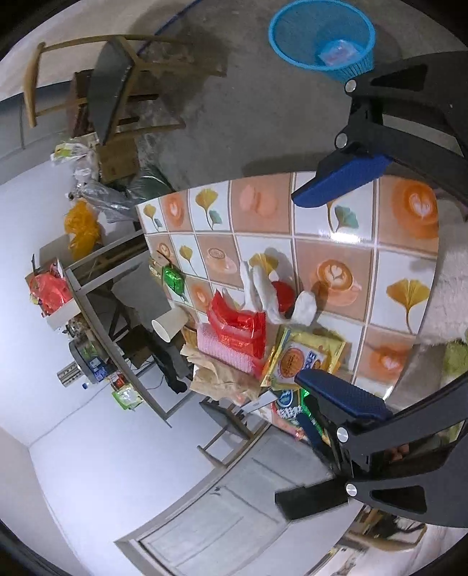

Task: Collect trash
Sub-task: 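Grasp the small gold wrapper with the left tool while the right tool grasps the red packet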

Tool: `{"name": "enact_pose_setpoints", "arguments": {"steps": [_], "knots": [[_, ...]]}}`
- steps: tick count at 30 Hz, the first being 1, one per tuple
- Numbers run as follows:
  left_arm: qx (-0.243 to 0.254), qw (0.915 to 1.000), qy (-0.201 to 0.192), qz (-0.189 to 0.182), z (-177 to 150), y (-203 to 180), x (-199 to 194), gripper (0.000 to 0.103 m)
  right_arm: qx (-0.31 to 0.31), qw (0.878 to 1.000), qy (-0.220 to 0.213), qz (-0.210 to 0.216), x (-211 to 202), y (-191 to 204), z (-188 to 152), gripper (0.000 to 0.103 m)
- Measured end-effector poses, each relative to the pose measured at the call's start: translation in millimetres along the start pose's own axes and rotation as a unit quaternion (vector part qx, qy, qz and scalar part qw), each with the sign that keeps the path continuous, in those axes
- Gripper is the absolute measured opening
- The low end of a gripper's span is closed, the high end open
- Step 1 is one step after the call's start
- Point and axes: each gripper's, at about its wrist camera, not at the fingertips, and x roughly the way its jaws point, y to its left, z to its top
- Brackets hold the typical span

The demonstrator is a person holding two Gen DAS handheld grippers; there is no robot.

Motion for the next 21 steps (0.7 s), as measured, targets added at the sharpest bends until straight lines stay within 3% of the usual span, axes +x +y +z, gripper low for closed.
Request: {"name": "enact_pose_setpoints", "arguments": {"steps": [2, 6, 12, 14, 21], "knots": [[-0.012, 0.9996, 0.025, -0.010, 2.5, 6.4, 15.7, 0.077, 0.006, 1.000, 0.004, 0.004, 3.7, 2.1, 2.2, 0.088], [-0.035, 0.9977, 0.057, -0.012, 3.6, 16.7, 33.4, 0.058, 0.000, 1.000, 0.014, 0.012, 15.7, 13.2, 8.5, 0.088], [-0.008, 0.9980, 0.063, -0.006, 2.3, 10.2, 36.9, 0.032, -0.004, 0.999, 0.027, 0.035, 37.8, 29.0, 29.1, 0.088], [-0.005, 0.9980, 0.063, -0.005, 1.6, 10.4, 35.4, 0.019, -0.012, 0.999, 0.035, 0.031, 51.5, 36.8, 40.5, 0.088], [-0.001, 0.9986, 0.049, -0.021, -4.4, 7.3, 19.9, 0.003, 0.011, 0.996, 0.086, 0.036, 106.5, 49.3, 72.6, 0.088]]}}
